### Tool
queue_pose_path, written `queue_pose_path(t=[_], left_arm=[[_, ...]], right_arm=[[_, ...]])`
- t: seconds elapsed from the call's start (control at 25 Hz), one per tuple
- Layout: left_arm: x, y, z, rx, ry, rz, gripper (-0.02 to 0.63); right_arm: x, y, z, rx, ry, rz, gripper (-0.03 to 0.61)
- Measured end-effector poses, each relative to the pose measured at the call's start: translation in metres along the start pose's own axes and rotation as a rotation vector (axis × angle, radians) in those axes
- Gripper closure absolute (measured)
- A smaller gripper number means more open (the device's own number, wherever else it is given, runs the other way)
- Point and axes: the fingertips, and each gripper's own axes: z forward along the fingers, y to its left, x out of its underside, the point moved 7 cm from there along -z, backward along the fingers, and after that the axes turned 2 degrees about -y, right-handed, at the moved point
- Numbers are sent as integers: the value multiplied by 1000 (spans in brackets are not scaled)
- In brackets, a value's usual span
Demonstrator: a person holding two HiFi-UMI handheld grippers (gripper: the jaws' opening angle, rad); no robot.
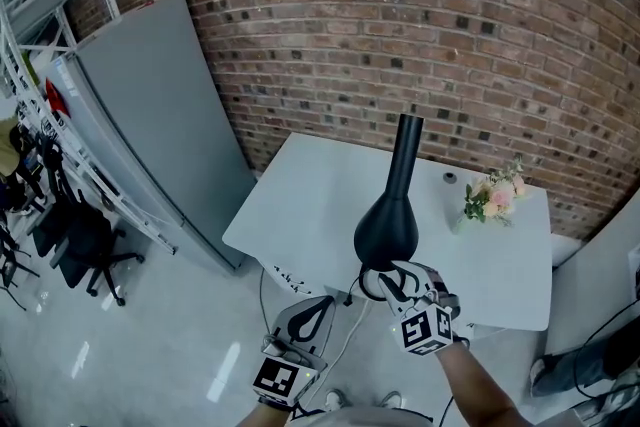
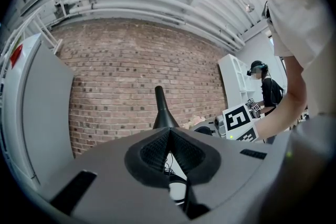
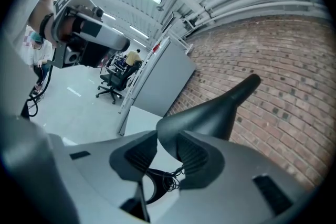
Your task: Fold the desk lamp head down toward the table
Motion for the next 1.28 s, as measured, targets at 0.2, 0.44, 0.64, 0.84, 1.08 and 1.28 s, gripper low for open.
queue_pose_path(t=[0.2, 0.44, 0.64, 0.84, 1.08, 1.28], left_arm=[[0, -3, 2, -9, 18, -1, 606], [-2, -10, 4, -11, 15, 4, 606], [1, -14, 5, -12, 4, 2, 606], [-3, -26, 5, 6, -20, 3, 606], [-7, -39, -2, 18, -29, 4, 606], [-3, -44, -15, 14, -23, -2, 606]], right_arm=[[2, -1, 0, -5, -20, 22, 448], [-6, -3, -19, 24, -60, 119, 448], [-16, 1, -42, 73, -109, 173, 520], [-20, 2, -56, 96, -108, 184, 531], [-26, 4, -74, 111, -113, 199, 547], [-32, 14, -85, 109, -126, 207, 561]])
